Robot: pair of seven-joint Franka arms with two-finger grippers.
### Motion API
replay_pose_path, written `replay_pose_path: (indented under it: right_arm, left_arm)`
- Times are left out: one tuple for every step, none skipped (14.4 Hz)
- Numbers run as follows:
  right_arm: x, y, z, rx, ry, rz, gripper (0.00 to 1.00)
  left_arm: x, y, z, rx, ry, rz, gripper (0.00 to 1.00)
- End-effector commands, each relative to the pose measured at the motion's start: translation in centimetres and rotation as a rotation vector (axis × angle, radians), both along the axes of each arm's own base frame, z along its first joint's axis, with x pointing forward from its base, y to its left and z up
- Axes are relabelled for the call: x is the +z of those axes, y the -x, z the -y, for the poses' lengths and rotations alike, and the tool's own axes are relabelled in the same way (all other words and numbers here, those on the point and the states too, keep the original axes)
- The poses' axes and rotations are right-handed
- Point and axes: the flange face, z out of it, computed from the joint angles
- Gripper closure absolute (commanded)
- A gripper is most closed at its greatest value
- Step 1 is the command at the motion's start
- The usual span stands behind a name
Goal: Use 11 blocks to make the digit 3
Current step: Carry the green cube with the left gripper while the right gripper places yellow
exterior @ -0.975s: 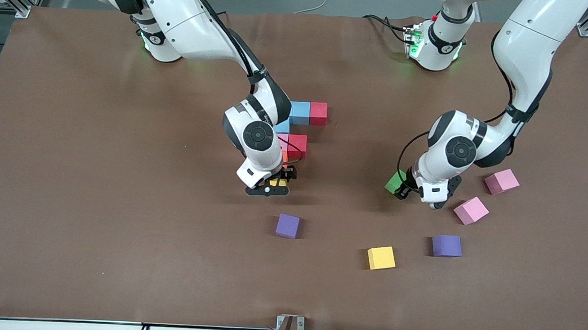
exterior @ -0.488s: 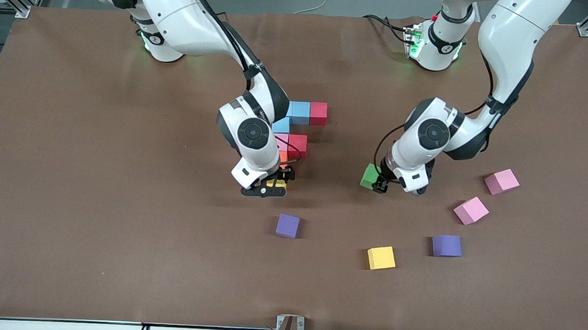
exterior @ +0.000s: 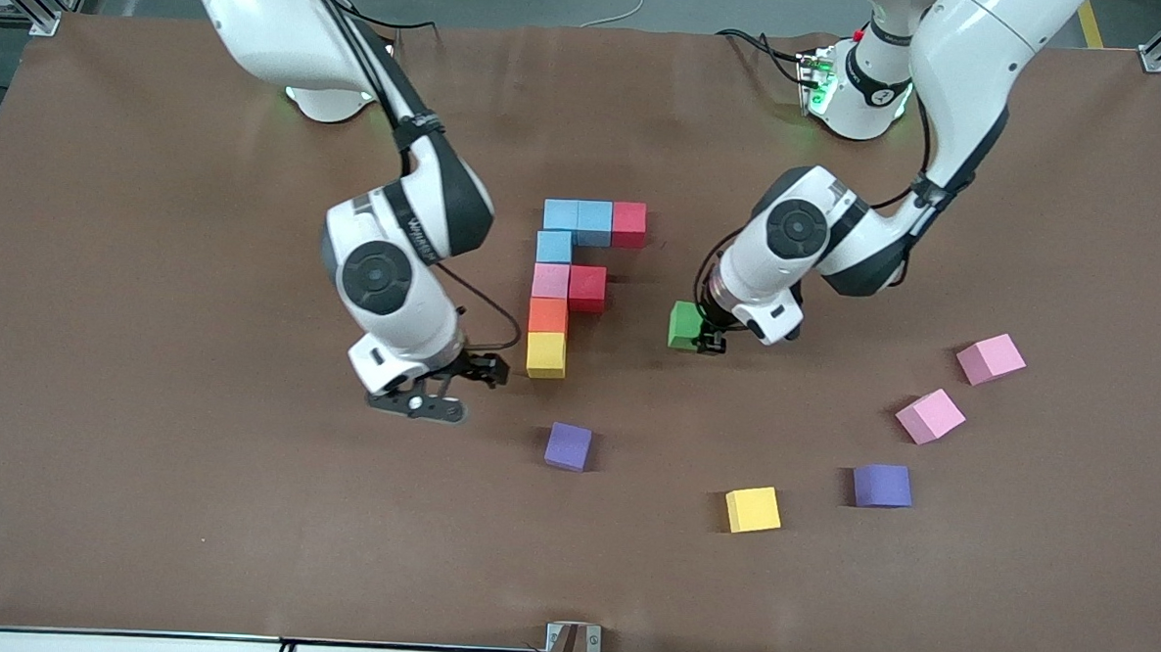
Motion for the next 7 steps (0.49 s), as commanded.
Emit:
replay_pose_path:
  right_arm:
    - [0.8, -1.1, 4.6, -0.053, 0.004, -0.019, 0.00]
    - [0.7, -1.5, 5.6, -0.067, 0.005, -0.025, 0.00]
    - [0.6, -1.5, 5.9, -0.067, 0.008, -0.029, 0.00]
    - [0.6, -1.5, 6.0, -0.059, 0.008, -0.029, 0.00]
    - [0.4, -1.5, 6.0, -0.057, 0.009, -0.031, 0.00]
    - [0.4, -1.5, 6.1, -0.059, 0.010, -0.032, 0.00]
    - [0.3, -1.5, 6.0, -0.058, 0.010, -0.034, 0.00]
  left_arm:
    - [0.0, 1.1, 1.5, 0.059, -0.002, -0.014, 0.68]
    - [0.0, 1.7, 2.4, 0.072, 0.000, -0.015, 0.68]
    - [0.1, 2.2, 3.3, 0.088, 0.001, -0.017, 0.68]
    - [0.0, 2.6, 4.2, 0.096, 0.004, -0.022, 0.68]
    - [-0.1, 2.8, 4.5, 0.099, 0.012, -0.020, 0.68]
    - [0.0, 2.7, 4.5, 0.105, 0.033, -0.004, 0.68]
    - [-0.1, 2.8, 4.8, 0.106, 0.042, 0.000, 0.68]
